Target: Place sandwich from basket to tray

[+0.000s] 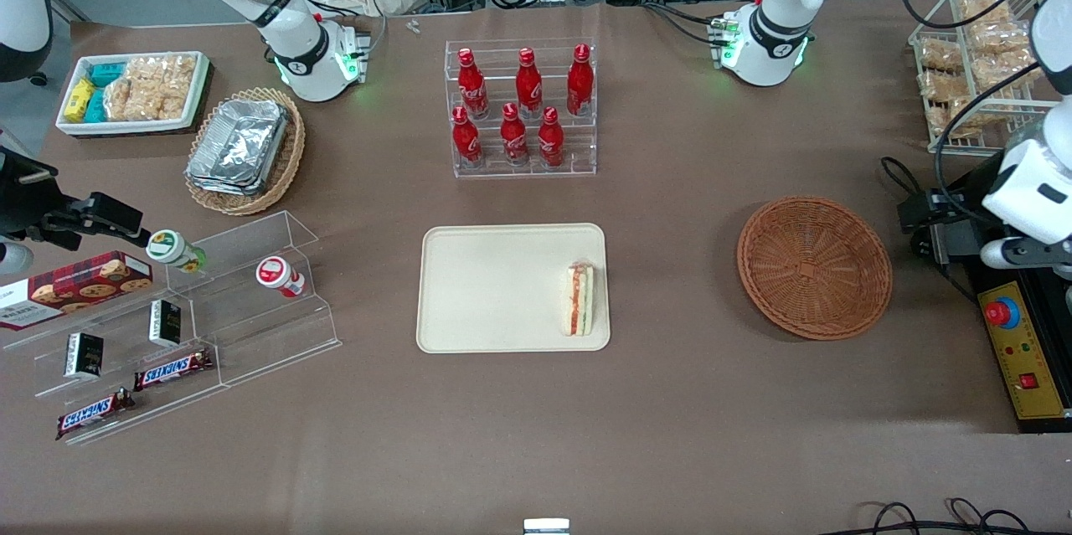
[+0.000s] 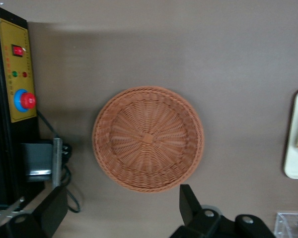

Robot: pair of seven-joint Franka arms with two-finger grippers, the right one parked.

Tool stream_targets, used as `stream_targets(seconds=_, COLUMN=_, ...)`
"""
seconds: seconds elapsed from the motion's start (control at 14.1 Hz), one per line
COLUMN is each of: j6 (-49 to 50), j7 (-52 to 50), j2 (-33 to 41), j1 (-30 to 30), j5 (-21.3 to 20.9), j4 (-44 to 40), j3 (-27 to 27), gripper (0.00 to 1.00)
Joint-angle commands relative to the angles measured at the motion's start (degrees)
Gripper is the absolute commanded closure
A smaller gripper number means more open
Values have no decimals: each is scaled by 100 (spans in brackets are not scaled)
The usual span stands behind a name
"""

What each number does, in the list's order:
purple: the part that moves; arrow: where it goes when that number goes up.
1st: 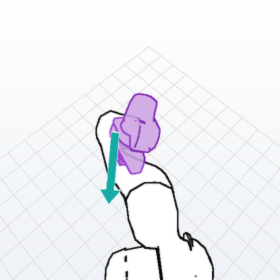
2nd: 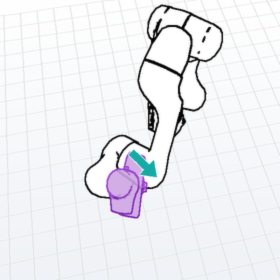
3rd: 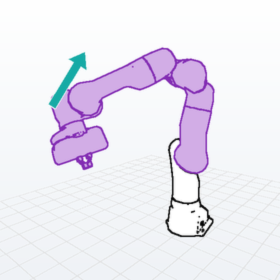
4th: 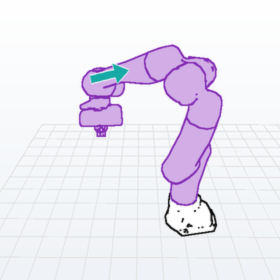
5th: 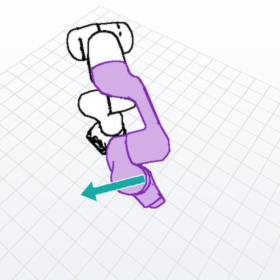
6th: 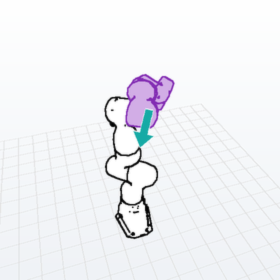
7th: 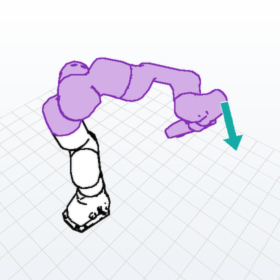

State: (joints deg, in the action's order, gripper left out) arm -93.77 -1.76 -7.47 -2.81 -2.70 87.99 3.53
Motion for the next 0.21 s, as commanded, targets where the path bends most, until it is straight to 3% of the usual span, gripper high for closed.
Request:
stream_targets(seconds=0.0, j6=44, j7=167, j2=-96, j1=272, j5=94, j4=-54, j3=-310, gripper=0)
stream_targets(seconds=0.14, j6=43, j7=106, j2=-115, j1=298, j5=94, j4=-63, j3=-292, gripper=0)
